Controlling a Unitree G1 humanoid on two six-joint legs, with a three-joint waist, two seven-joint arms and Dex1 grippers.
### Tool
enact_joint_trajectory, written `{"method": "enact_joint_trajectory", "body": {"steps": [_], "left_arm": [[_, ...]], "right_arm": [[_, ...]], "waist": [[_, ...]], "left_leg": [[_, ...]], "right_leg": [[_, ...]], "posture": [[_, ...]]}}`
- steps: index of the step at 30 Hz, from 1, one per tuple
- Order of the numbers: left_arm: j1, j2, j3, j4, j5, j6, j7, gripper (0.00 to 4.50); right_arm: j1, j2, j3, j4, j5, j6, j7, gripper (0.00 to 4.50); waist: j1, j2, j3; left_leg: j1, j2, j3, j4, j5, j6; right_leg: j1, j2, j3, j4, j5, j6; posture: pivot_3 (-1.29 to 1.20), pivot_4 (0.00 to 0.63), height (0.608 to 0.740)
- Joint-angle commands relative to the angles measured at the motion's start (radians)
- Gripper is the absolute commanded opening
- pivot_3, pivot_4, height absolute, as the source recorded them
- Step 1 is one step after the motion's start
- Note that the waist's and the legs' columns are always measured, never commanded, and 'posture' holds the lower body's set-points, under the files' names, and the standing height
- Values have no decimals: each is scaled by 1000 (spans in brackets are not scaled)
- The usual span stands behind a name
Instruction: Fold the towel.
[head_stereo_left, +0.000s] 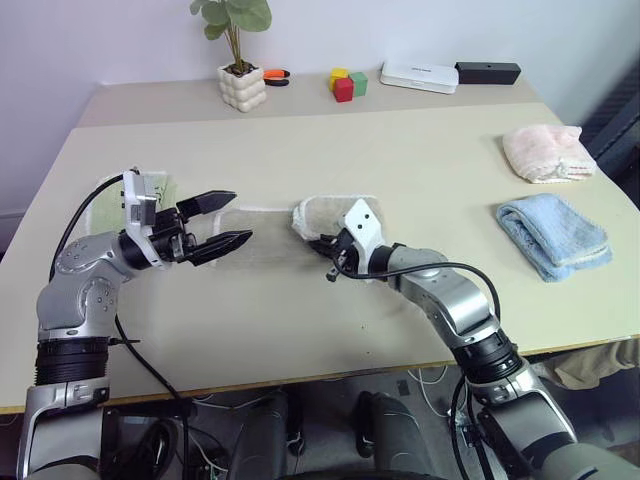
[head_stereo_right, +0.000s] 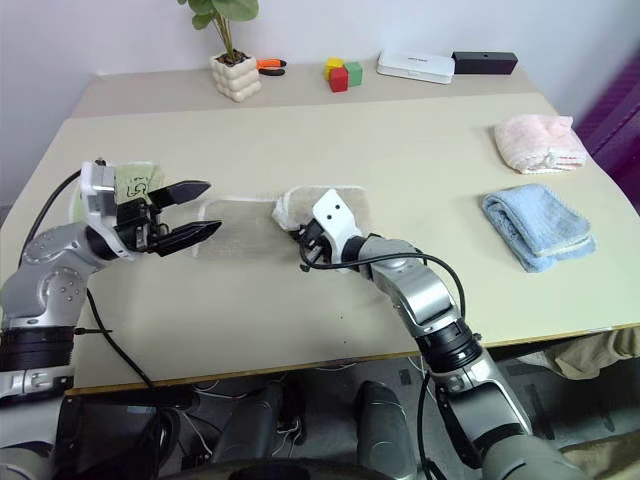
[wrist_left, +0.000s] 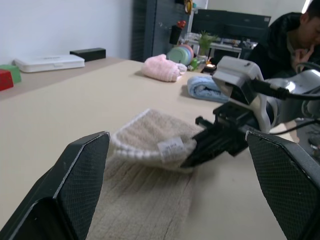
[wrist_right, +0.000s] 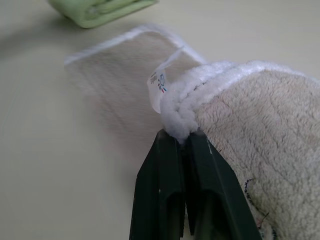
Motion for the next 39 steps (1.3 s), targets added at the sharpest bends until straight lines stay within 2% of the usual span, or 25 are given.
{"method": "enact_joint_trajectory", "body": {"steps": [1, 7, 12, 14, 16, 22, 26, 31, 33, 38, 39], "left_arm": [[1, 16, 27, -28, -18, -1, 7, 4500], [-10, 18, 22, -17, -17, -4, 5, 4500], [-23, 15, 17, 1, -11, -9, 1, 4500], [-27, 9, 11, 2, -11, -8, 3, 4500], [-30, 5, 7, 3, -10, -8, 4, 4500], [-18, 7, -7, -19, -15, 24, 19, 4500], [18, 8, -2, -67, -46, 131, 93, 4500], [111, 9, 46, -197, -178, 335, 198, 4500], [157, -2, 86, -249, -270, 449, 285, 4500], [257, -46, 163, -335, -415, 623, 514, 4500], [264, -70, 187, -338, -460, 656, 589, 4500]], "right_arm": [[-24, 18, -16, 0, -14, -19, 9, 1329], [16, -18, -64, -122, 90, 33, 126, 4419], [-36, 45, -257, -92, 215, 63, 55, 4471], [-74, 82, -330, -14, 207, 44, -33, 3883], [-94, 97, -352, 36, 175, 14, -79, 3089], [-44, 135, -325, 189, 88, -133, -98, 18], [11, 164, -289, 273, 35, -207, -98, 18], [32, 154, -224, 366, -82, -299, -114, 18], [33, 138, -183, 392, -143, -329, -116, 18], [33, 134, -155, 379, -165, -347, -75, 18], [29, 139, -167, 367, -146, -331, -66, 258]], "waist": [[0, 0, 0], [1, 0, 0], [2, 0, 0], [1, 0, 0], [2, 0, 0], [-4, 0, 0], [-4, 0, 0], [-13, 0, 0], [-20, 0, -1], [-26, -1, -1], [-25, -1, -1]], "left_leg": [[0, 0, 0, 0, 0, 0], [0, 0, 0, 0, 0, -1], [0, 0, 0, 0, 0, -1], [0, 0, 0, 0, 0, -2], [0, 0, 0, 0, 0, -2], [0, 0, 1, -2, 1, -1], [0, 0, 1, -2, 2, 0], [1, 0, 0, -2, 2, -1], [1, 0, -1, -2, 2, -2], [6, 0, -2, -2, 1, -3], [6, 0, -2, -2, 1, -3]], "right_leg": [[0, 0, 0, 0, 0, 0], [0, 0, 0, 0, 0, 0], [0, 0, 0, 0, 0, 0], [0, 0, 0, 0, 0, 0], [0, 0, 0, 0, 0, 0], [-1, 1, 0, 1, 0, 0], [0, 1, 0, 1, 0, 0], [0, 1, 0, 2, 0, 0], [0, 1, 0, 2, 0, 0], [5, 1, 0, 2, 0, 0], [5, 1, 0, 2, 0, 0]], "posture": [[0, 150, 740], [0, 150, 740], [0, 150, 740], [0, 150, 740], [0, 150, 740], [0, 150, 740], [0, 150, 740], [0, 150, 740], [0, 150, 740], [0, 150, 740], [0, 150, 740]]}}
